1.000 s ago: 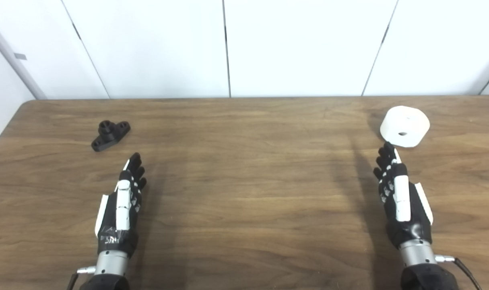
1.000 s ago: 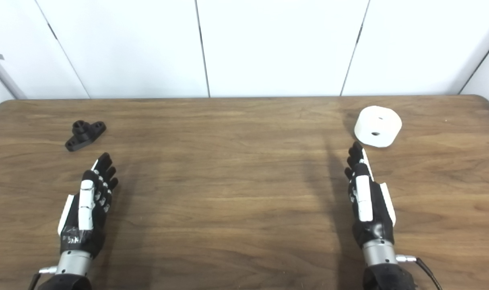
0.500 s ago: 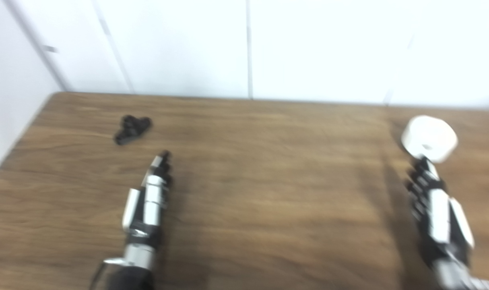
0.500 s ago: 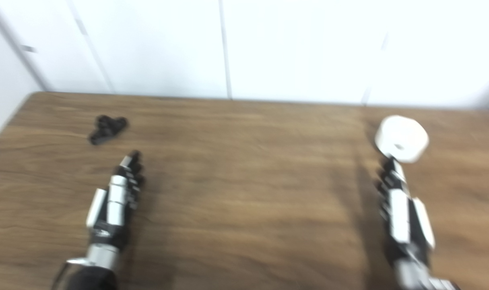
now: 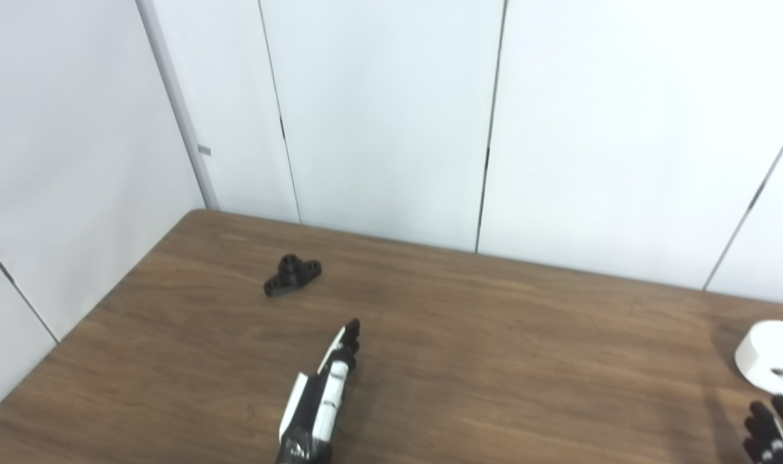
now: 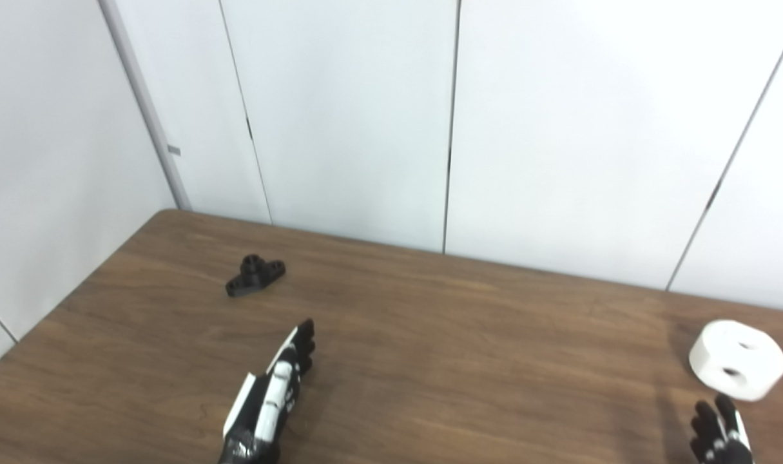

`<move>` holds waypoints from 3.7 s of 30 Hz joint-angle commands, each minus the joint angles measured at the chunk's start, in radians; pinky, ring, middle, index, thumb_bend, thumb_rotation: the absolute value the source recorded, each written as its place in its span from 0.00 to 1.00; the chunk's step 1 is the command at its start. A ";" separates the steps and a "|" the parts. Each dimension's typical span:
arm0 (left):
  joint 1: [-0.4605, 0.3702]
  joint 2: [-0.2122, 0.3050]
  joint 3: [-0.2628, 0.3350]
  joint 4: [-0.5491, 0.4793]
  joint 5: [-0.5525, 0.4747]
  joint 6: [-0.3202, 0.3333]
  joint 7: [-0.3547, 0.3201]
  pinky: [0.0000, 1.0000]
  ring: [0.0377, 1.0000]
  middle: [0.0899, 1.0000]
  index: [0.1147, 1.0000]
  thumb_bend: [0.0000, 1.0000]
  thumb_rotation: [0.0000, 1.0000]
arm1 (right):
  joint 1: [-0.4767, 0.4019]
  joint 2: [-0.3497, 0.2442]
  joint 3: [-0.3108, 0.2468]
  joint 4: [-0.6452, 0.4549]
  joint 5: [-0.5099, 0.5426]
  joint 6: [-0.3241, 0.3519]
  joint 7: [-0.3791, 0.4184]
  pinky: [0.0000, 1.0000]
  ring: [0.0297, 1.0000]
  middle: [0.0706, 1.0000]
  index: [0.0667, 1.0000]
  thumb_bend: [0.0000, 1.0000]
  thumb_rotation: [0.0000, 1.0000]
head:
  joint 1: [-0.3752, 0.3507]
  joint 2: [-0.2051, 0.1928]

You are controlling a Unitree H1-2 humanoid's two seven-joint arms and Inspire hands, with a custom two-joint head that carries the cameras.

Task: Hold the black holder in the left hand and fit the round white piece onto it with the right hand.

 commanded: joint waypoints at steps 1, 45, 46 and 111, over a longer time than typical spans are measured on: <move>0.004 -0.003 -0.013 -0.001 0.005 -0.023 -0.007 1.00 1.00 1.00 1.00 0.41 1.00 | -0.011 -0.003 -0.008 -0.023 0.009 -0.047 0.000 1.00 0.94 0.93 0.97 0.60 0.96 | -0.005 0.004; -0.257 0.333 0.140 -0.079 0.723 0.479 0.071 1.00 1.00 0.95 0.72 0.90 0.34 | -0.004 0.010 -0.002 -0.033 0.002 -0.032 -0.004 1.00 0.92 0.91 1.00 0.69 0.92 | -0.038 0.074; -0.269 0.340 0.143 -0.061 0.727 0.485 0.074 1.00 1.00 0.95 0.72 0.90 0.33 | -0.003 0.010 -0.002 -0.033 0.004 -0.033 -0.004 1.00 0.92 0.91 1.00 0.69 0.92 | -0.039 0.075; -0.653 0.447 -0.031 0.698 0.564 0.406 0.224 1.00 1.00 0.92 0.70 0.86 0.30 | 0.011 -0.015 0.030 -0.051 -0.023 -0.047 0.029 1.00 0.99 0.98 1.00 0.63 0.97 | -0.083 0.088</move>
